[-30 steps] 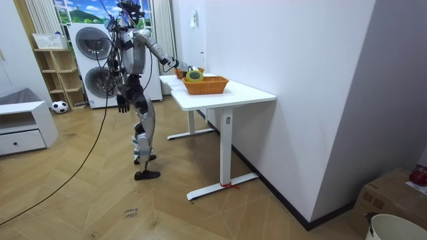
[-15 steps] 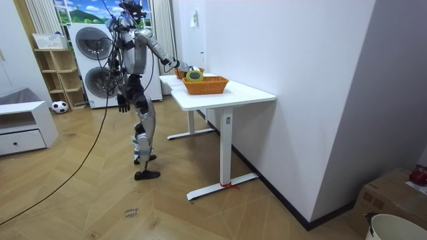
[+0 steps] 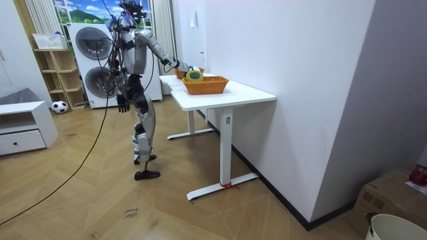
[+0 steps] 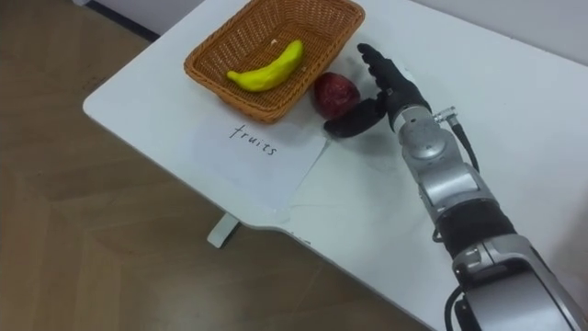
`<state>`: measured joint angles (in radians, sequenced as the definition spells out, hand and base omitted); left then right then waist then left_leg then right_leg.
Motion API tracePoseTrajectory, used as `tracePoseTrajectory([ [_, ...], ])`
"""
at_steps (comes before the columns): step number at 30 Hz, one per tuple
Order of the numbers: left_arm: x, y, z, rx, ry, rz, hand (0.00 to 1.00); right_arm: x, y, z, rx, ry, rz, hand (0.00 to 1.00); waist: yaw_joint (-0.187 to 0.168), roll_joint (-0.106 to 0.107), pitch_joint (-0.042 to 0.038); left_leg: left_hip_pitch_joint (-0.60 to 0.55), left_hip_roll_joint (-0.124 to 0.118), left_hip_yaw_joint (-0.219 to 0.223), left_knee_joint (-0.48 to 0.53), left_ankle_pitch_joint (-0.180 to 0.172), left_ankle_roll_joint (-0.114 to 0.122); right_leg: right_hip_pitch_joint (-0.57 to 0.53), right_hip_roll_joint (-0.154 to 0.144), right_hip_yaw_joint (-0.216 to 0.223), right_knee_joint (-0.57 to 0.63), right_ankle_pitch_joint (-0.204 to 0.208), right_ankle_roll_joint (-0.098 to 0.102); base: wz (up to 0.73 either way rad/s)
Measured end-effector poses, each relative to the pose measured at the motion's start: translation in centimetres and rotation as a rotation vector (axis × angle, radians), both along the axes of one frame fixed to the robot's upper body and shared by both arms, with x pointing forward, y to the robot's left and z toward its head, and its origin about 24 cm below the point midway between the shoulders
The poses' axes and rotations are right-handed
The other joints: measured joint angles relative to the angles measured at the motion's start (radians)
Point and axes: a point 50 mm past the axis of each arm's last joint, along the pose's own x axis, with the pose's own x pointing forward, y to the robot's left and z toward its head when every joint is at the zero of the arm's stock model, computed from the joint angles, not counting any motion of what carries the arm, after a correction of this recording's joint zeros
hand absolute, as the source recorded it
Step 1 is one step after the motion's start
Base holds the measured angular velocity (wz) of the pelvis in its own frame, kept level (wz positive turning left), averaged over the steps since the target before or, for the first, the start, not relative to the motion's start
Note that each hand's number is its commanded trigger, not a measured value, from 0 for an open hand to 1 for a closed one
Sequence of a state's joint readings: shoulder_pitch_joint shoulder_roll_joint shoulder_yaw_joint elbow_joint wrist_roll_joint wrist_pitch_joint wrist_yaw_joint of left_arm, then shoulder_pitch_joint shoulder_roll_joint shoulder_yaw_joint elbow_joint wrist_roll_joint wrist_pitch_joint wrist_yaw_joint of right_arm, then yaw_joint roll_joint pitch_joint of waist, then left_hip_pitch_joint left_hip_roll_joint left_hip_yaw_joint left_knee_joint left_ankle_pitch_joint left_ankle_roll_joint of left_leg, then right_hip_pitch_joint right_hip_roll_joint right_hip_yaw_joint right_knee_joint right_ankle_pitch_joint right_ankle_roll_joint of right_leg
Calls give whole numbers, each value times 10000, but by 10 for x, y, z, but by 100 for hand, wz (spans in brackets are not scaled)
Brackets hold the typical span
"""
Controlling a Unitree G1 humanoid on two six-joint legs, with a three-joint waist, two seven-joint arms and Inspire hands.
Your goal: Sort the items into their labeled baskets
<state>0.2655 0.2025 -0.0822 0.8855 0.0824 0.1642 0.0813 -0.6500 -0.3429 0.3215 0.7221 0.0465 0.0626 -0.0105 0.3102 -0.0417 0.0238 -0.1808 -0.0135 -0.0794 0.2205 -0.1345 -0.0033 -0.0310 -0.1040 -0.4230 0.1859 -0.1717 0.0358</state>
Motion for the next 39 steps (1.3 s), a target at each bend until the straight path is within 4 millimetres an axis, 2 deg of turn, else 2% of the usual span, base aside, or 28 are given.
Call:
tracePoseTrajectory([
  [8, 0, -2, -1, -98, 160, -284, 0, 0, 0, -2, -556, 84, 154, 0, 250, 21, -2, 0, 19, 111, 3, -1, 0, -61, -6, -2, 16, 1, -1, -5],
  [27, 0, -4, -1, -252, 279, -389, 0, 6, 1, -1, -1385, 228, 276, 0, 286, 16, 17, 9, 24, 111, 7, 0, 0, -53, -5, -4, 18, 2, -3, 0],
  [37, 0, -5, -2, -405, 322, -492, 0, 6, 1, -1, -1403, 225, 273, 0, 288, -101, 85, 4, 22, 111, 6, -1, 0, -55, -7, -13, 19, 2, -3, 0],
  [38, 0, -5, -2, -407, 319, -495, 0, 6, 1, -1, -1397, 232, 269, 1, 288, -101, 85, -1, 22, 108, 7, -1, 0, -59, -8, -25, 20, 2, -3, 0],
  [39, 1, -5, -2, -406, 315, -497, 0, 6, 1, -1, -1396, 230, 269, 11, 290, -101, 85, -5, 22, 106, 7, -1, 0, -62, -8, -34, 21, 2, -3, 0],
])
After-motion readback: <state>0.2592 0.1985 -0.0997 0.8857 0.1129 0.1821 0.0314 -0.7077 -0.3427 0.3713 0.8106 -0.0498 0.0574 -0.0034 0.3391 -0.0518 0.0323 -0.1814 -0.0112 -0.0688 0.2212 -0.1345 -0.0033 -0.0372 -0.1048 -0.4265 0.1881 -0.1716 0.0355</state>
